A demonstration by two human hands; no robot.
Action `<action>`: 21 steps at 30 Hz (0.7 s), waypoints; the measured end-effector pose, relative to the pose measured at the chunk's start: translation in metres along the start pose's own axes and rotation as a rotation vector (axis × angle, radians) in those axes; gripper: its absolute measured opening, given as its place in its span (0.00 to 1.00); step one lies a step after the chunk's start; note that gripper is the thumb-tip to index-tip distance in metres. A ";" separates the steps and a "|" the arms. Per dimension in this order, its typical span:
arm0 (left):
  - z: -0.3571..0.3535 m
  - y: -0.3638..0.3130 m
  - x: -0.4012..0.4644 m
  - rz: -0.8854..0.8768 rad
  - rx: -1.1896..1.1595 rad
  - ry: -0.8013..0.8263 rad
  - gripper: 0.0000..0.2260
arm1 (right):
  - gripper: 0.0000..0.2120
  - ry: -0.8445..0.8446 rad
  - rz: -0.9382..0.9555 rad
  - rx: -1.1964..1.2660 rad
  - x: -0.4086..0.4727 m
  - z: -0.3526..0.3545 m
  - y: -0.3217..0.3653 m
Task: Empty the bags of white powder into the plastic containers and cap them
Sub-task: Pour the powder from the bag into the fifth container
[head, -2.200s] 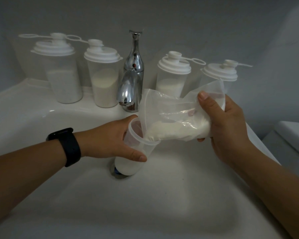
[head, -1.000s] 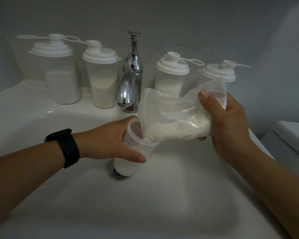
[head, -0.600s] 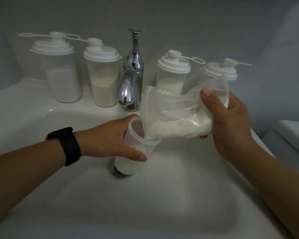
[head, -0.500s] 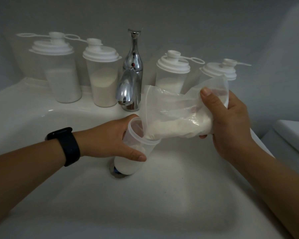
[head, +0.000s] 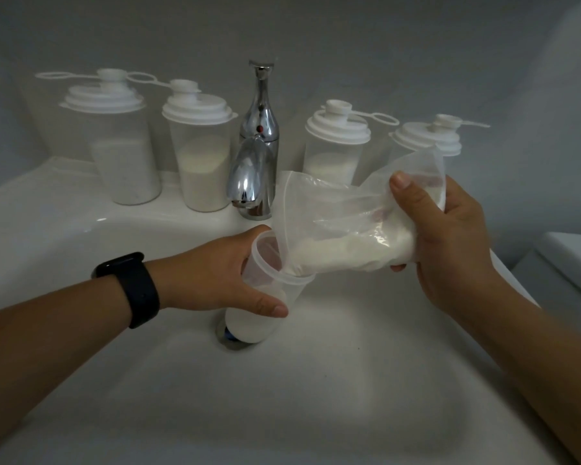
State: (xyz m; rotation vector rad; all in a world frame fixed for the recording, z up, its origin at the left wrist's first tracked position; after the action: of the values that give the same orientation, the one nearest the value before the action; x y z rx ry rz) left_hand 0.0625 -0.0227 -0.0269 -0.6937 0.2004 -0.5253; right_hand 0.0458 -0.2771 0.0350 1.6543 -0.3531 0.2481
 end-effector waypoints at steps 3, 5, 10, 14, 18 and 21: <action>-0.001 -0.001 0.000 -0.008 0.010 0.003 0.41 | 0.14 0.003 0.000 -0.003 0.000 0.000 0.000; 0.000 -0.002 0.000 -0.002 0.010 0.008 0.41 | 0.14 0.010 0.005 -0.005 -0.001 -0.001 0.000; 0.000 0.000 0.000 0.000 0.017 -0.001 0.41 | 0.13 -0.002 0.004 -0.011 0.001 0.000 0.000; 0.001 -0.003 -0.001 0.008 0.022 0.015 0.43 | 0.12 0.011 0.000 -0.025 0.000 -0.001 -0.001; 0.001 -0.003 -0.002 0.013 0.028 0.005 0.42 | 0.13 0.025 0.013 -0.019 0.000 -0.002 -0.001; 0.001 -0.004 -0.003 0.028 0.028 -0.003 0.41 | 0.13 0.017 0.018 -0.019 -0.001 -0.003 -0.001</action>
State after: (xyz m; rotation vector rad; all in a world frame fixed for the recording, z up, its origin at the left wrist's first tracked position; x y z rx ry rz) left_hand 0.0589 -0.0237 -0.0232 -0.6631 0.1993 -0.4991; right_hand 0.0450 -0.2738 0.0343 1.6302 -0.3564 0.2716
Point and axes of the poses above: each hand's wrist, its own x-axis towards the middle knuckle, its own z-axis out of the back of the hand, y = z × x, the point moved 2 cm from there along x, towards the middle knuckle, and after that the axes turned 8 degrees about x, right-handed, at the moved point
